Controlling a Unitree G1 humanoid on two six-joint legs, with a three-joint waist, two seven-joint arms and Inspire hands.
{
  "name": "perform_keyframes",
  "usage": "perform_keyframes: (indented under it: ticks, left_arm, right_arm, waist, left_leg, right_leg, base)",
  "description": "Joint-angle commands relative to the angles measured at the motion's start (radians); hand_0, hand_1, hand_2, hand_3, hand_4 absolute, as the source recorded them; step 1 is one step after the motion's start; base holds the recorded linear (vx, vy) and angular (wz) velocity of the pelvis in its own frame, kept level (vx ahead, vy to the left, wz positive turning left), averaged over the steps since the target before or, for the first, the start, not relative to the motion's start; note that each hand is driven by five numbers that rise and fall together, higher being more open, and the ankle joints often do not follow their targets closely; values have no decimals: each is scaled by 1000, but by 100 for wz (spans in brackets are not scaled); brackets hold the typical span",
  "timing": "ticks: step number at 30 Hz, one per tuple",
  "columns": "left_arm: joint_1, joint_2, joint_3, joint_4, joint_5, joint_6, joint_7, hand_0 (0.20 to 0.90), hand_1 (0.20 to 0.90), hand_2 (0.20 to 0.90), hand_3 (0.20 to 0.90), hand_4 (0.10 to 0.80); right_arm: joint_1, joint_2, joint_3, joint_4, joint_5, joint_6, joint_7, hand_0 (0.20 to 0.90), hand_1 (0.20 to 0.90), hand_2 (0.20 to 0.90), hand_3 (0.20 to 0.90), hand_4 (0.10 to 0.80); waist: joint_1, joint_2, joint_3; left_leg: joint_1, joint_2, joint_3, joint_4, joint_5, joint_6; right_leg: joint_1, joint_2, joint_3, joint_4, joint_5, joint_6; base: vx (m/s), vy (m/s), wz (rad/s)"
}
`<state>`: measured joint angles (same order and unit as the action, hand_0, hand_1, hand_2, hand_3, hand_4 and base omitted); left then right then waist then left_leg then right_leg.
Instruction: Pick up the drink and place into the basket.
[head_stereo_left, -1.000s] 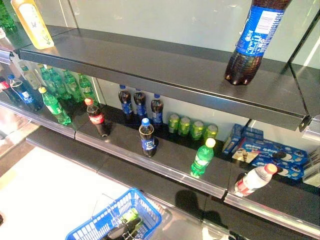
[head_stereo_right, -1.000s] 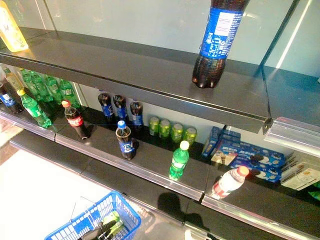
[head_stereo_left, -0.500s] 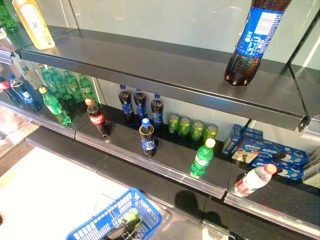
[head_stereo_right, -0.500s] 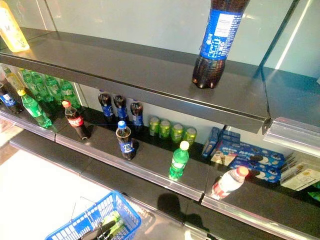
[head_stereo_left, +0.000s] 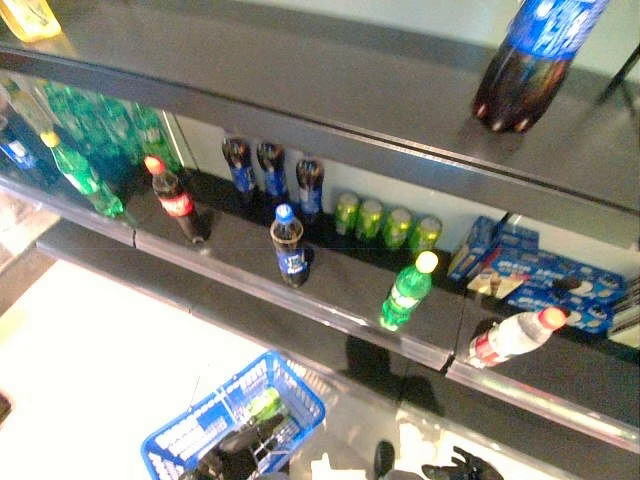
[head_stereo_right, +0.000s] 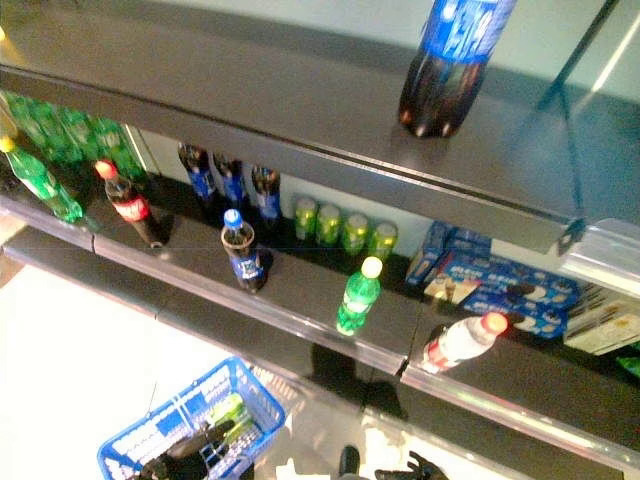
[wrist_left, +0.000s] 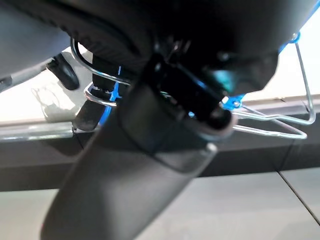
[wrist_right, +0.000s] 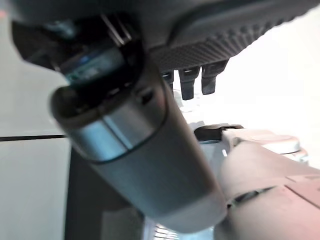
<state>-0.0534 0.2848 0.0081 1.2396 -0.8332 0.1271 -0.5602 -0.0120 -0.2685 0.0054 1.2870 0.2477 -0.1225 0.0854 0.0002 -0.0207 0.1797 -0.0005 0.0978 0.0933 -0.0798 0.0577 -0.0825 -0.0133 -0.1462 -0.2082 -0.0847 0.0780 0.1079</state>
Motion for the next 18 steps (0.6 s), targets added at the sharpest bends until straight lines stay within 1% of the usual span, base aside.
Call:
perform_keyframes:
  ticks: [1,4,8,10,13,14,18]
  left_arm:
    - [-57,-33,-7,-55,-52,-15,-110,300,300,300,200,100]
    - [-58,-30,-18,-47,-59,-23,-106,300,300,300,200,100]
    - [-71,-20,-14,-64,-66,-15,-113,300,300,300,200,100]
    - [-85,-21,-31,-68,-75,-25,-112,300,300,300,200,100]
    - [-88,-24,-40,-71,-88,-34,-105,300,300,300,200,100]
    - [-85,-26,-42,-77,-91,-37,-102,300,300,300,200,100]
    - [-63,-24,-43,-86,-95,-33,-109,300,300,300,200,100]
  right_arm:
    - [-62,-33,7,4,39,-18,-11,900,900,900,900,800]
    - [-61,-44,-2,12,54,-31,5,900,900,900,900,800]
    - [-63,-48,10,0,55,-40,11,900,900,900,900,800]
    - [-76,-48,13,-4,80,-57,3,900,900,900,900,800]
    - [-81,-46,16,-14,87,-71,2,900,900,900,900,800]
    - [-81,-46,16,-31,90,-89,-2,900,900,900,900,800]
    - [-66,-51,15,-63,101,-147,0,900,900,900,900,800]
  waist:
    - [29,-26,74]
    - [19,-25,111]
    - [17,-28,139]
    - [20,-30,151]
    - [20,-30,158]
    - [18,-30,159]
    - [17,-28,155]
  left_leg:
    - [-72,2,41,232,-95,32]
    - [-134,12,17,344,-124,35]
    - [-208,5,-2,450,-163,46]
    - [-255,0,-17,503,-181,53]
    - [-281,-6,-25,548,-201,57]
    - [-300,-6,-27,581,-218,57]
    - [-307,-6,-32,618,-234,59]
  right_leg:
    - [-58,-31,27,162,-26,1]
    - [-118,-27,38,301,-79,-21]
    - [-200,-37,46,424,-126,-37]
    - [-246,-36,51,487,-147,-44]
    - [-269,-38,53,534,-166,-49]
    - [-283,-37,57,571,-186,-56]
    - [-284,-37,65,606,-205,-63]
  base:
    - [-44,-5,5]
    - [-22,17,5]
    - [-50,-11,0]
    - [-103,-25,1]
    - [-41,-10,5]
    - [0,0,0]
    - [32,4,0]
